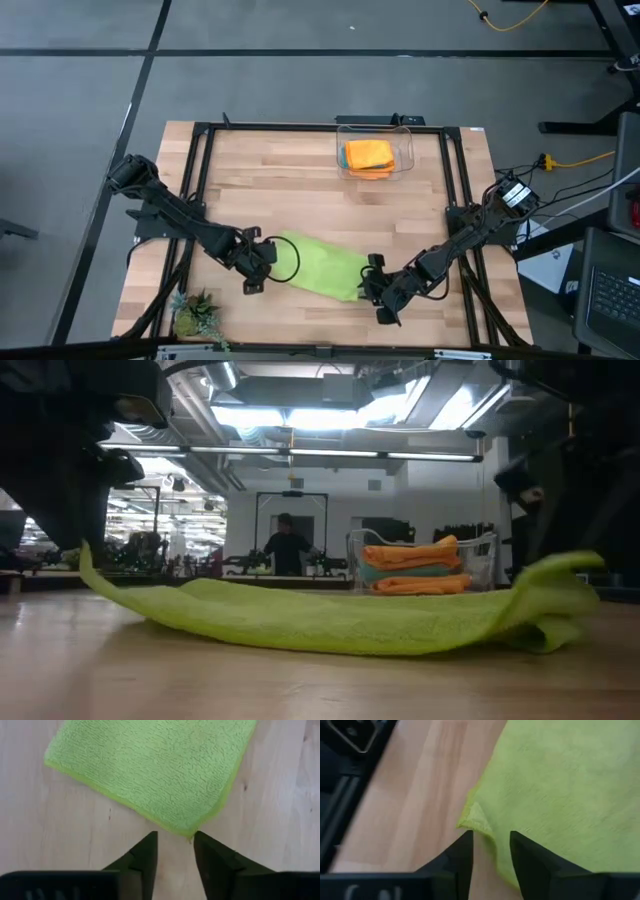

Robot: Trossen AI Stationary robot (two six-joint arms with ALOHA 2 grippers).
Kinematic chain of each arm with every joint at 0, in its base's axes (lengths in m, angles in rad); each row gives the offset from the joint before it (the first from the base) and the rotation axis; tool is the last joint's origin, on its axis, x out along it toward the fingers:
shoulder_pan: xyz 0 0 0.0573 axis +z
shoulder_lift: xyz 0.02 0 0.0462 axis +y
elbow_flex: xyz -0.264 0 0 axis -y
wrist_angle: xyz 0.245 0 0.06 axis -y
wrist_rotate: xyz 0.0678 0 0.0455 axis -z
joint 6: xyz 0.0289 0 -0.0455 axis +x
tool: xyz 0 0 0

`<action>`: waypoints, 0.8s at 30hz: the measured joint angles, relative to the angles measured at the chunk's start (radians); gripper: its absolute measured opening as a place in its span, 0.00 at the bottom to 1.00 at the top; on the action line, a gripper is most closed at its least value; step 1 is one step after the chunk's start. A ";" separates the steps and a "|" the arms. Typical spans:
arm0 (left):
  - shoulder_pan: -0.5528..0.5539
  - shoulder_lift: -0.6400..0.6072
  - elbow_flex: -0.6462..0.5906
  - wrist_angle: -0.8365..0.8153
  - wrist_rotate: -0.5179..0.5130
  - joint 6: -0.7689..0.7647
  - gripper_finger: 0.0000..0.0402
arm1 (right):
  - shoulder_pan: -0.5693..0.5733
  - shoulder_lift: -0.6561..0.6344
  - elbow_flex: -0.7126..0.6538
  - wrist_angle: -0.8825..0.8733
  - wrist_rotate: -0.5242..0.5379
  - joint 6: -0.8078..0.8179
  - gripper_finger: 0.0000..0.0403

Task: Fold microfiber towels
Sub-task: Fold the green microfiber towel

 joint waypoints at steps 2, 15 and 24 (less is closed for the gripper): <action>0.000 0.000 0.005 -0.004 0.006 0.000 0.33 | 0.000 0.000 0.000 0.000 -0.025 0.039 0.36; 0.024 0.000 0.215 -0.193 -0.012 0.113 0.37 | 0.001 0.000 0.228 -0.398 0.223 0.092 0.39; 0.125 -0.009 0.216 -0.246 0.081 0.173 0.35 | -0.128 0.000 0.291 -0.435 0.330 0.293 0.39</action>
